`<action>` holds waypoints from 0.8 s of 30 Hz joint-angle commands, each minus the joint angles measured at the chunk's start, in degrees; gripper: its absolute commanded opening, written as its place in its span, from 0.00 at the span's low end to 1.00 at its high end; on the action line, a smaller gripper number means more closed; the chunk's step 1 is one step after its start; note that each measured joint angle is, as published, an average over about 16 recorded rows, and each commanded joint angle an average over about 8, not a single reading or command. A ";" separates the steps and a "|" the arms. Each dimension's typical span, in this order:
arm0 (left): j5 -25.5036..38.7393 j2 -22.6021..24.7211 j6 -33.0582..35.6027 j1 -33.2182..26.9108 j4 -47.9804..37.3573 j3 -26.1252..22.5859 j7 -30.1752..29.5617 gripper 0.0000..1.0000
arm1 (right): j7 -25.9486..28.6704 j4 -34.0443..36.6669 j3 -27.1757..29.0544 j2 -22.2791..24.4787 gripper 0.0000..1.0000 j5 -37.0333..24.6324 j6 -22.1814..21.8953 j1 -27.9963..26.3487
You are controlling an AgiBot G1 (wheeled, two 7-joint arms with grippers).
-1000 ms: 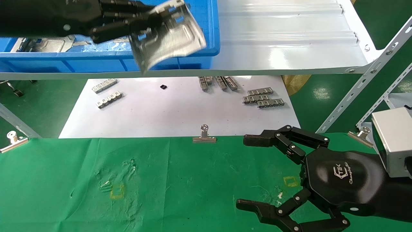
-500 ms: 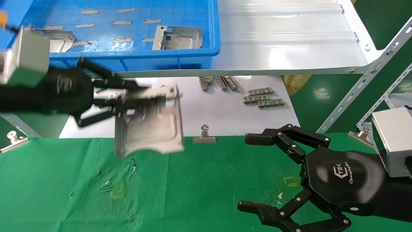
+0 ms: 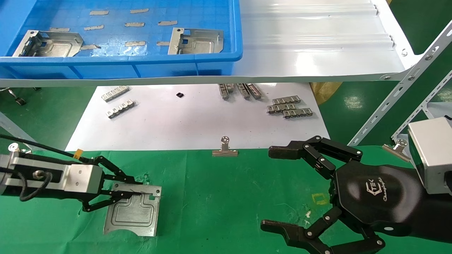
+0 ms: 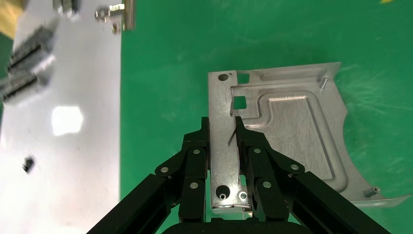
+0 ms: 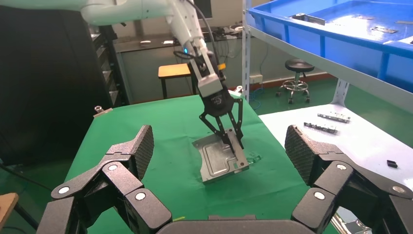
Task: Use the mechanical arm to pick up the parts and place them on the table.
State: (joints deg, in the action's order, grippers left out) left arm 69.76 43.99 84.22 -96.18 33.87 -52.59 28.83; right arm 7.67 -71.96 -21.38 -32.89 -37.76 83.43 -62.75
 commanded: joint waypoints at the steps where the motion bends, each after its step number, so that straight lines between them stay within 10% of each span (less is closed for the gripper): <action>1: 0.30 0.17 -1.66 1.20 -1.51 -0.09 0.89 0.00 | 0.00 0.00 0.00 0.00 1.00 0.00 0.00 0.00; 10: 2.92 0.71 -4.99 2.03 -2.05 -1.04 3.50 1.00 | 0.00 0.00 0.00 0.00 1.00 0.00 0.00 0.00; 24: -3.67 0.96 2.14 2.24 -5.61 1.03 -2.13 1.00 | 0.00 0.00 -0.01 0.00 1.00 0.01 0.00 0.00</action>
State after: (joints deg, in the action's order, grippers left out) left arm 65.73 45.05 86.02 -93.60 27.84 -51.55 26.60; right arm 7.67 -71.96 -21.39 -32.89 -37.76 83.43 -62.75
